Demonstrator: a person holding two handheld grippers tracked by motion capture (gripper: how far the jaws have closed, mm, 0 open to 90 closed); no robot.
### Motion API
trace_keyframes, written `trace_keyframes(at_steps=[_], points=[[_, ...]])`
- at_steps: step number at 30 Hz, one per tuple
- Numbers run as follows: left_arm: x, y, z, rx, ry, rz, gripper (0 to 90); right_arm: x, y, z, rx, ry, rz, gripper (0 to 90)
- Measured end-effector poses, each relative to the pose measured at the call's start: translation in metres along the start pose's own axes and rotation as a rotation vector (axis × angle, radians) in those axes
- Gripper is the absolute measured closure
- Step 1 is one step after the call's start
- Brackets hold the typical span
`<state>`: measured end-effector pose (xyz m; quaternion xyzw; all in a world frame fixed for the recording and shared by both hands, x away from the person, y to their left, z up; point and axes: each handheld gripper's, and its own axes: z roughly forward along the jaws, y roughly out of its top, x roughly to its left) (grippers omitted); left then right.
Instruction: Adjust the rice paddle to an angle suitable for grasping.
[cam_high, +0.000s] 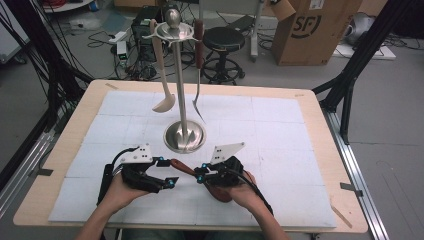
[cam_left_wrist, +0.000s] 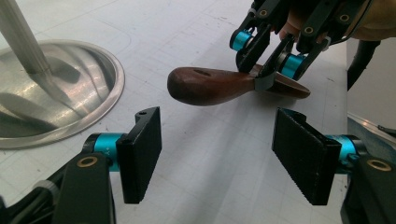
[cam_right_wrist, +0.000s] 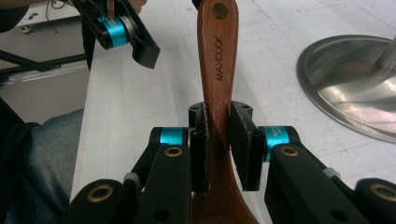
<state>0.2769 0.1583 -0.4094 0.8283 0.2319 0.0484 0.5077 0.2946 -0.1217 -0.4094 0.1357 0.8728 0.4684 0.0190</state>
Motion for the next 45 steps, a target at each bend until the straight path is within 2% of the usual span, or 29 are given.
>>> trace_keyframes(at_steps=[8, 12, 15, 25, 33, 37, 45], points=[[-0.003, 0.002, 0.003, -0.004, -0.016, 0.003, 34.4, 0.001, 0.003, 0.005, 0.001, 0.01, -0.003, 78.5], [-0.004, 0.002, 0.002, 0.001, -0.011, 0.003, 33.9, 0.0, 0.003, 0.006, -0.001, 0.019, 0.007, 78.3], [-0.004, 0.002, 0.003, 0.0, -0.011, 0.007, 33.8, -0.002, 0.002, 0.006, -0.006, 0.036, 0.032, 77.1], [-0.006, 0.003, 0.002, -0.011, -0.021, 0.009, 34.0, -0.01, 0.003, 0.014, 0.043, 0.1, 0.088, 71.0], [-0.007, 0.005, 0.002, -0.015, -0.027, 0.024, 33.6, -0.013, 0.006, 0.015, 0.053, 0.147, 0.099, 75.9], [-0.007, 0.005, 0.002, -0.017, -0.027, 0.027, 33.7, -0.013, 0.006, 0.012, 0.04, 0.131, 0.094, 76.6], [-0.008, 0.005, 0.003, -0.025, -0.021, 0.027, 31.9, -0.014, 0.014, -0.001, -0.053, 0.087, 0.107, 76.9]])
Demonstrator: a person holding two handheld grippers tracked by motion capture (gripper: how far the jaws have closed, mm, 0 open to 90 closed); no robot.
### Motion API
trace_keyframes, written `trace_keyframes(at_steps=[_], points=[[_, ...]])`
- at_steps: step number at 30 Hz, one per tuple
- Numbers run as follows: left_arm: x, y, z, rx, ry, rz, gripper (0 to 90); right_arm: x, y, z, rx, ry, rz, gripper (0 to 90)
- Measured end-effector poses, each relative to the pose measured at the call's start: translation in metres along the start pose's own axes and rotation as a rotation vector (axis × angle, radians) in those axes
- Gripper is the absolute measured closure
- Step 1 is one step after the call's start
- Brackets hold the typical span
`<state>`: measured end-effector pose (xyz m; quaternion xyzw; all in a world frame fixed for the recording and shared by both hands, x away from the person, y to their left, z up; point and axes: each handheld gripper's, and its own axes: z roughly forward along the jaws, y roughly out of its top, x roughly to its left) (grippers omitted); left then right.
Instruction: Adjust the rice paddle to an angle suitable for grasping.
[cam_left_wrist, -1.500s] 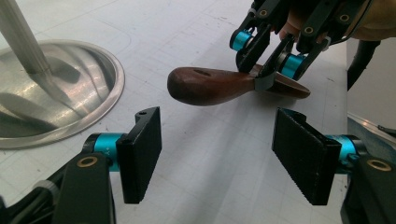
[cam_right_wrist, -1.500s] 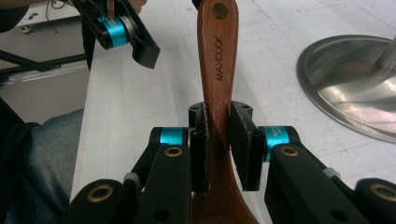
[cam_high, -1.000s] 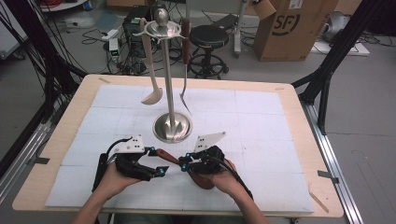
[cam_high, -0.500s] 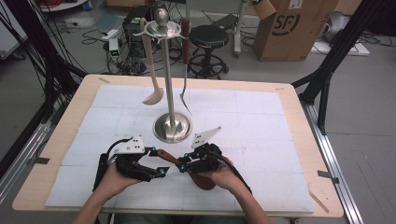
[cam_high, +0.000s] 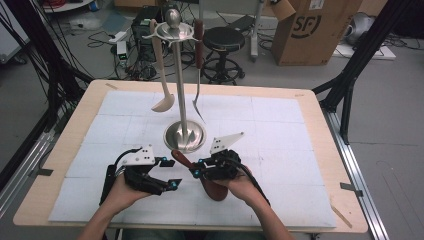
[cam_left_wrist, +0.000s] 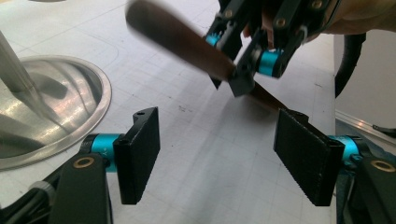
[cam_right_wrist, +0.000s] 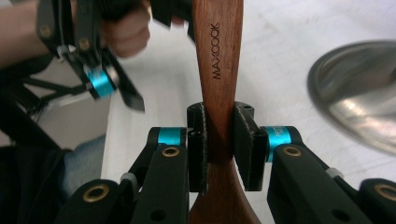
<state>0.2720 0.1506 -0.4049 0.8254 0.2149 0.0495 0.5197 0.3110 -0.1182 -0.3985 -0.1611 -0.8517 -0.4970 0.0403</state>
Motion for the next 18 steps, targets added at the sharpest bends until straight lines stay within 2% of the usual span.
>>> trace_keyframes(at_steps=[9, 18], points=[[-0.004, 0.002, 0.003, 0.001, 0.003, 0.016, 30.2, 0.005, 0.015, -0.003, -0.086, -0.003, -0.025, 77.4], [-0.006, 0.003, 0.006, 0.004, -0.008, 0.021, 33.1, 0.009, 0.02, 0.003, -0.139, -0.006, -0.023, 77.5]])
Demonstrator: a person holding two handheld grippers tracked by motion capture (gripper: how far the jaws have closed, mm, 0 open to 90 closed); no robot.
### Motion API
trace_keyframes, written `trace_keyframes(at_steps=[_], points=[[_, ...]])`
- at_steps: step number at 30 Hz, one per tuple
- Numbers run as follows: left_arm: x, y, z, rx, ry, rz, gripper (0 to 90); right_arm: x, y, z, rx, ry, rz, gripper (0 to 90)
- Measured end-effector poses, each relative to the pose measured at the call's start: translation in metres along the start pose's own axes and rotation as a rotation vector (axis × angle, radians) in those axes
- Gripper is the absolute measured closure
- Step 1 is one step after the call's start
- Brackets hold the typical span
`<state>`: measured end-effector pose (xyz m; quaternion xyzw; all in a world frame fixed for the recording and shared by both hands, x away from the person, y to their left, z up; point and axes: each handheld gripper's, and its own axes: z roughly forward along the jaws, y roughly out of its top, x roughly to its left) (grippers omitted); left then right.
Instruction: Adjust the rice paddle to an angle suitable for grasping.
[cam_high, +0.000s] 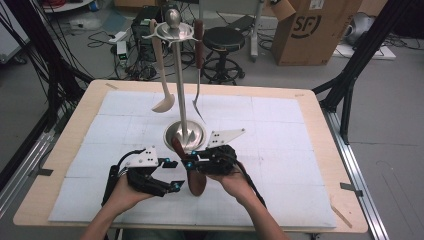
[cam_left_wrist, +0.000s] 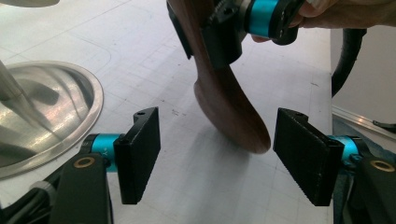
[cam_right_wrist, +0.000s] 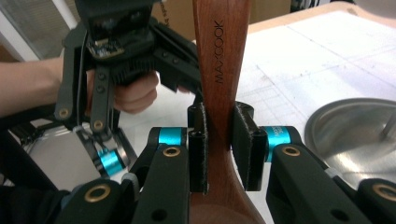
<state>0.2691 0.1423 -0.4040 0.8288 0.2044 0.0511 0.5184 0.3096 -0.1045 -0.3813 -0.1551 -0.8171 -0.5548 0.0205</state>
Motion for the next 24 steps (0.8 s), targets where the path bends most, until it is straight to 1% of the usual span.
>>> trace_keyframes(at_steps=[5, 8, 11, 13, 15, 19, 21, 24], points=[[0.0, 0.0, 0.001, 0.008, 0.002, 0.008, 35.0, 0.002, 0.001, 0.004, -0.023, -0.007, 0.001, 77.5], [-0.001, 0.0, 0.001, 0.008, 0.0, 0.008, 35.9, 0.004, 0.001, 0.006, -0.032, -0.011, -0.003, 77.5], [-0.001, 0.001, 0.002, 0.012, -0.001, 0.015, 37.3, 0.006, 0.002, 0.009, -0.037, -0.013, -0.005, 77.5], [-0.001, 0.001, 0.002, 0.011, 0.0, 0.019, 39.8, 0.007, 0.002, 0.011, -0.044, -0.014, -0.005, 77.5], [-0.001, 0.001, 0.002, 0.017, 0.009, 0.021, 40.9, 0.009, 0.002, 0.012, -0.051, -0.015, -0.003, 77.5], [-0.001, 0.0, 0.002, 0.028, 0.02, 0.027, 47.2, 0.011, 0.003, 0.015, -0.054, -0.015, -0.007, 77.5], [-0.001, 0.0, 0.002, 0.031, 0.012, 0.027, 50.9, 0.012, 0.003, 0.015, -0.055, -0.016, -0.007, 77.5], [-0.001, 0.0, 0.001, 0.03, 0.009, 0.023, 53.1, 0.014, 0.003, 0.015, -0.053, -0.026, -0.015, 77.4]])
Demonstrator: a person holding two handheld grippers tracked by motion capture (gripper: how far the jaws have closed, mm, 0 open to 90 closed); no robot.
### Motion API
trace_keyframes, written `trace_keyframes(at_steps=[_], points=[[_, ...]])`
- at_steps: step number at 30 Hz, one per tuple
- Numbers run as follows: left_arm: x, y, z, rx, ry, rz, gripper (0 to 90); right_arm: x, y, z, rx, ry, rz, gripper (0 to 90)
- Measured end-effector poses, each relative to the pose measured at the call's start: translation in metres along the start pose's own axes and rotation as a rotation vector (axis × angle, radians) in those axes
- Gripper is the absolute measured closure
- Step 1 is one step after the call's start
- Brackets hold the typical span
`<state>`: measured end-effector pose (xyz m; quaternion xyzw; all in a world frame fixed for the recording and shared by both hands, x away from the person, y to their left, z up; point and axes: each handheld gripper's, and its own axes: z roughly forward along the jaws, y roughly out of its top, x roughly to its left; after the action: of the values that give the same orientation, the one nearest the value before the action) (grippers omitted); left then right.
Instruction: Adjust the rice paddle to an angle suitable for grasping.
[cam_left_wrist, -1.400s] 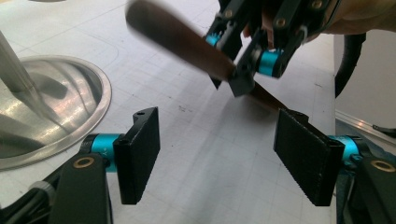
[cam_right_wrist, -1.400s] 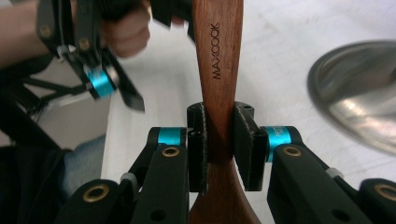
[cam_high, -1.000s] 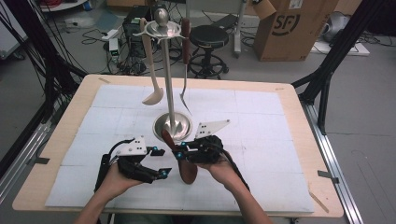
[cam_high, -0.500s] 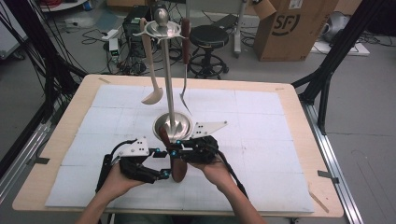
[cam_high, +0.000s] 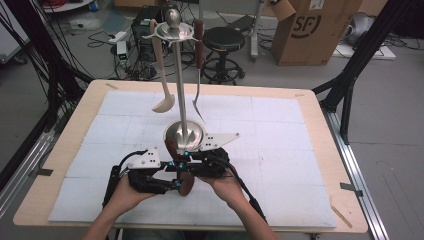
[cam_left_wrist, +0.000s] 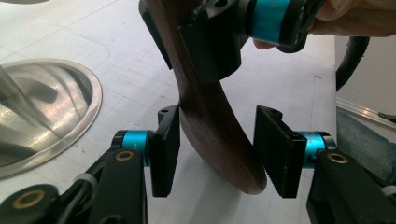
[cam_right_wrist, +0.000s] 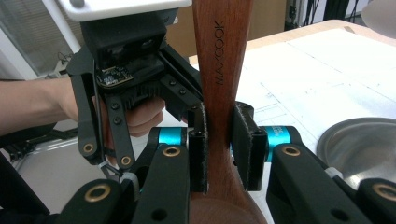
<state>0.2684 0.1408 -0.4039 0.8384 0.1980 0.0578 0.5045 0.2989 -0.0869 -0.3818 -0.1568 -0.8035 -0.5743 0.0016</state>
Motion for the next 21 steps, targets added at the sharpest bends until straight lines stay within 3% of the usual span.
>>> trace_keyframes(at_steps=[9, 16, 21], points=[[-0.0009, 0.0, -0.0023, -0.005, -0.001, 0.018, 64.2, 0.0043, 0.0012, -0.0035, 0.014, -0.01, -0.03, 75.7], [-0.0027, 0.0005, -0.0028, -0.012, 0.004, 0.044, 76.0, 0.0019, 0.0002, -0.0048, 0.042, 0.031, -0.055, 73.4], [-0.0033, 0.0008, -0.0029, -0.012, -0.006, 0.053, 76.3, 0.0017, -0.0015, -0.0029, 0.047, 0.055, -0.055, 73.3]])
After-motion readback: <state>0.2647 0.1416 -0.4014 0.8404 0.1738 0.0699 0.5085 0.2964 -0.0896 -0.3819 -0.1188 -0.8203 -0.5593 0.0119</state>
